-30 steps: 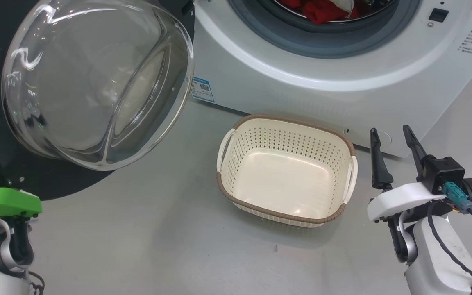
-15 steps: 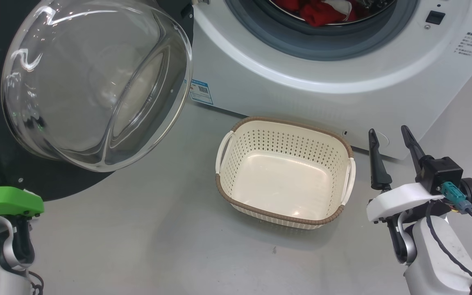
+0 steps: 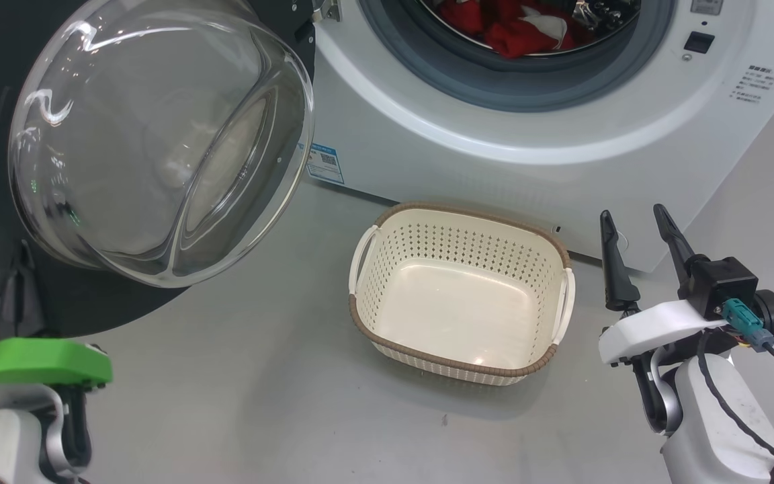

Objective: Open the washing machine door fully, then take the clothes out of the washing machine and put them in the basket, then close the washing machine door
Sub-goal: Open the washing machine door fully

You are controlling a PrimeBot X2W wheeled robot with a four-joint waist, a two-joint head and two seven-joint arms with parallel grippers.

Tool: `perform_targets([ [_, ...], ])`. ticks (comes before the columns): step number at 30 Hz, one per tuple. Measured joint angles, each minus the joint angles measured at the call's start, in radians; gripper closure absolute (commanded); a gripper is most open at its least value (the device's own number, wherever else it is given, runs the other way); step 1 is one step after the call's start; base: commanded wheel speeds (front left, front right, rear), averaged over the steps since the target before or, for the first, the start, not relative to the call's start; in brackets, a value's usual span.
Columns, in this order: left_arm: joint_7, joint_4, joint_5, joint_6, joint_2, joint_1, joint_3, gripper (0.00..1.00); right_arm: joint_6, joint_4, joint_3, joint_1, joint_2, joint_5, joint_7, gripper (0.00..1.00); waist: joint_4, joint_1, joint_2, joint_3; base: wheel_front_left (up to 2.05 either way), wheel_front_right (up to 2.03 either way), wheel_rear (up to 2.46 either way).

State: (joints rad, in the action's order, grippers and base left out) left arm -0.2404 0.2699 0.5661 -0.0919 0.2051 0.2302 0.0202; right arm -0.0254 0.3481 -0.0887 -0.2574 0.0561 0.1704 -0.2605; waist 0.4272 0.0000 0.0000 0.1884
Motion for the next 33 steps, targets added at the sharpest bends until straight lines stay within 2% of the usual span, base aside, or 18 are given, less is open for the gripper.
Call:
perform_targets([
  [4,0.0,-0.044,-0.006,-0.001,-0.013,-0.057,0.009,1.0,0.0,-0.01,-0.001,0.002,0.0,0.007,0.0,0.0,-0.008,0.0,0.0,-0.009,0.0,0.0,0.0],
  [5,-0.001,-0.055,-0.011,-0.001,-0.019,-0.071,0.012,0.87,0.001,-0.012,-0.001,0.004,0.0,0.007,0.0,0.0,-0.01,0.0,0.0,-0.012,0.0,0.0,0.0],
  [6,-0.004,-0.063,-0.014,-0.002,-0.028,-0.082,0.016,0.68,0.002,-0.015,0.001,0.007,0.0,0.007,0.0,0.0,-0.012,0.0,0.0,-0.014,0.0,0.0,0.0],
  [8,-0.007,-0.083,-0.023,-0.004,-0.038,-0.107,0.02,0.48,0.002,-0.019,-0.002,0.016,0.0,0.01,0.0,0.0,-0.016,0.0,0.0,-0.017,0.0,0.0,0.0],
  [10,-0.007,-0.094,-0.024,-0.004,-0.039,-0.13,0.021,0.0,0.002,-0.019,-0.007,0.024,-0.001,0.014,0.0,0.0,-0.021,0.0,0.0,-0.021,0.0,0.0,0.0],
  [21,0.001,-0.186,-0.05,-0.009,-0.055,-0.213,0.081,0.0,0.01,-0.046,-0.035,0.027,-0.001,0.025,0.0,0.0,-0.067,0.0,0.0,-0.026,0.0,0.0,0.0],
  [33,0.038,-0.265,-0.086,-0.001,-0.055,-0.216,0.149,0.0,0.019,-0.067,-0.064,0.027,-0.001,0.042,0.0,0.0,-0.168,0.0,0.0,-0.009,0.0,0.0,0.0],
])
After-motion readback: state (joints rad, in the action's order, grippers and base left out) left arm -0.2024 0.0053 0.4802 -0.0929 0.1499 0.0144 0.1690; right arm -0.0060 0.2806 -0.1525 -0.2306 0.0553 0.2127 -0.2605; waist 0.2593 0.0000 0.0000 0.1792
